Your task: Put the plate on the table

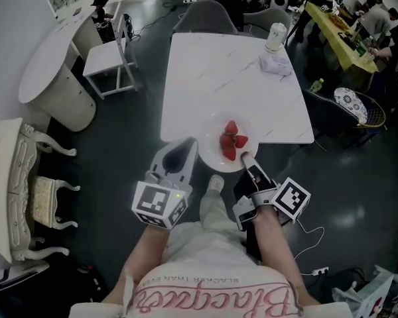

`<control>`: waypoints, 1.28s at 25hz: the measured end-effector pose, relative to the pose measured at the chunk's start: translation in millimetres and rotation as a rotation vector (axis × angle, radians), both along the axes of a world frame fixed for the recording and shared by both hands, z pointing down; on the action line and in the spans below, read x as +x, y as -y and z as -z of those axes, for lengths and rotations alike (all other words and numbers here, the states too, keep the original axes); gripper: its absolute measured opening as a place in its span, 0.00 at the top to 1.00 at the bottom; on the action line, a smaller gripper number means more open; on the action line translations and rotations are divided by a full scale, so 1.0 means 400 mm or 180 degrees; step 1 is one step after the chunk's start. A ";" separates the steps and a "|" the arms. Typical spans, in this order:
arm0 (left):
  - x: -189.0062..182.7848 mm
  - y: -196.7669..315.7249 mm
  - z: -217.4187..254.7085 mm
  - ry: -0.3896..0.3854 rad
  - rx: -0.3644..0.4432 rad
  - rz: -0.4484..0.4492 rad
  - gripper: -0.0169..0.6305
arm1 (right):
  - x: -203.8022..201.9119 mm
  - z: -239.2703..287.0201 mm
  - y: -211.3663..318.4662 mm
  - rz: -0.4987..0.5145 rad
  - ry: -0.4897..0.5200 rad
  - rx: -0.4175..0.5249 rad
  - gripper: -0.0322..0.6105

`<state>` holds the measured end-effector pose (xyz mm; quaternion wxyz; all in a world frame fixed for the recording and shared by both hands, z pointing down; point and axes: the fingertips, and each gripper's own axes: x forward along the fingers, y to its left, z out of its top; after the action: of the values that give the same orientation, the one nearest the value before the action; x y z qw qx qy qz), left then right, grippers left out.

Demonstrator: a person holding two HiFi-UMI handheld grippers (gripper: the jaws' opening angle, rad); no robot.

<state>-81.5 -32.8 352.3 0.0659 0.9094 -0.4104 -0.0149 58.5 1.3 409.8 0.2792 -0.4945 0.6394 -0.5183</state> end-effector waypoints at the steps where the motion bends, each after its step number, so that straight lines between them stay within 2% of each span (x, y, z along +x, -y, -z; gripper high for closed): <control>1: 0.006 0.022 -0.003 0.0007 -0.0012 0.0007 0.94 | 0.006 0.000 0.024 0.0011 0.0012 0.0004 0.93; 18: 0.128 0.512 -0.036 -0.0004 -0.0129 0.0200 0.94 | 0.134 -0.035 0.535 0.0227 0.0057 -0.0066 0.93; 21: 0.161 0.596 -0.044 0.0014 -0.0146 0.0223 0.94 | 0.167 -0.052 0.626 0.0277 -0.0042 -0.0111 0.93; 32: 0.195 0.819 -0.109 0.0058 -0.0345 0.0428 0.94 | 0.218 -0.142 0.891 0.0417 -0.0053 -0.0243 0.93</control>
<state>-3.6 -360.5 396.1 0.1102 0.8750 -0.4713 0.0111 145.6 -355.0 466.6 0.2203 -0.4661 0.6525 -0.5554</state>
